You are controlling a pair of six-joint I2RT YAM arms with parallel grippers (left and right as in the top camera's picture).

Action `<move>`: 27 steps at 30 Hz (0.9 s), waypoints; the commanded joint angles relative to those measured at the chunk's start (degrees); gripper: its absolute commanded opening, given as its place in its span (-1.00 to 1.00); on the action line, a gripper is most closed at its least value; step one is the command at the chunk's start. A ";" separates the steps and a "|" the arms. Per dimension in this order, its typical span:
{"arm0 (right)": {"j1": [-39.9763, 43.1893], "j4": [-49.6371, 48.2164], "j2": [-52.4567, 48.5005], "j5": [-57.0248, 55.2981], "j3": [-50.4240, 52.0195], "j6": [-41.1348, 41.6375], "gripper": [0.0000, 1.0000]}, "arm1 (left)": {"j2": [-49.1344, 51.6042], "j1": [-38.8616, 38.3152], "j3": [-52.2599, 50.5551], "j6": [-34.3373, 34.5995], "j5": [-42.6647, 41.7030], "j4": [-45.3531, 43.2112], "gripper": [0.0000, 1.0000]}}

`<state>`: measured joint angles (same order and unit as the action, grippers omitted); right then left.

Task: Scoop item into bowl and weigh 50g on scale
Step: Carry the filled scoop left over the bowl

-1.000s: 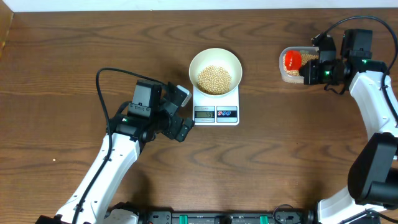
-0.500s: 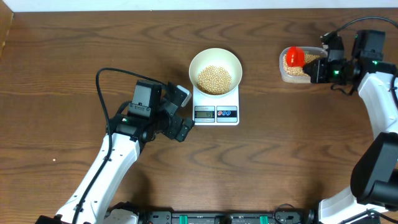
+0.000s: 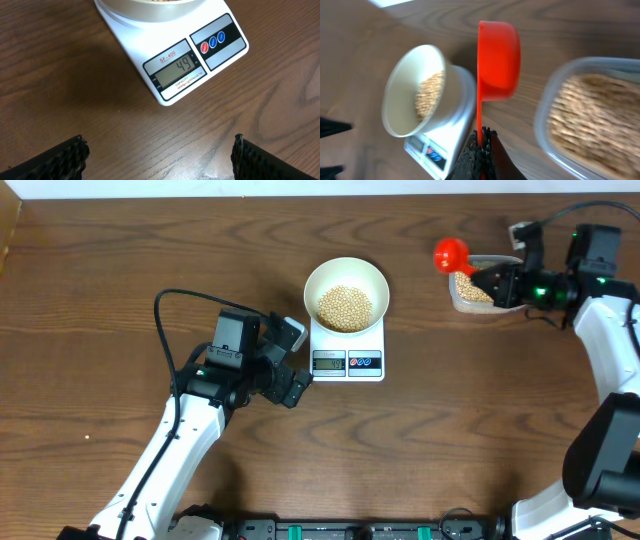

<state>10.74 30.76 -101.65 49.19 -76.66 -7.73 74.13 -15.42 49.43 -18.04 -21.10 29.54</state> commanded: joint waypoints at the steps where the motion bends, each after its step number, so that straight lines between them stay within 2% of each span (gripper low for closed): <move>1: -3.32 -0.87 -0.35 7.10 -0.42 0.37 -0.97 | 0.04 0.20 -0.26 -0.31 -0.28 0.00 0.87; 8: -8.28 -3.85 1.70 7.96 -0.46 -0.24 -0.97 | 0.04 0.20 -0.26 -0.28 -0.28 0.00 0.87; 15: -13.99 -4.17 2.82 7.19 -0.46 -4.85 -0.98 | 0.04 0.20 -0.26 -0.31 -0.31 0.00 0.87; 27: -22.67 -1.29 4.66 -6.60 -0.46 -13.68 -0.97 | 0.04 0.20 -0.26 -0.31 -0.31 0.00 0.87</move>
<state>-10.68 28.80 -99.90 47.97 -76.66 -17.41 74.13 -15.42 49.45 -18.04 -21.12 29.54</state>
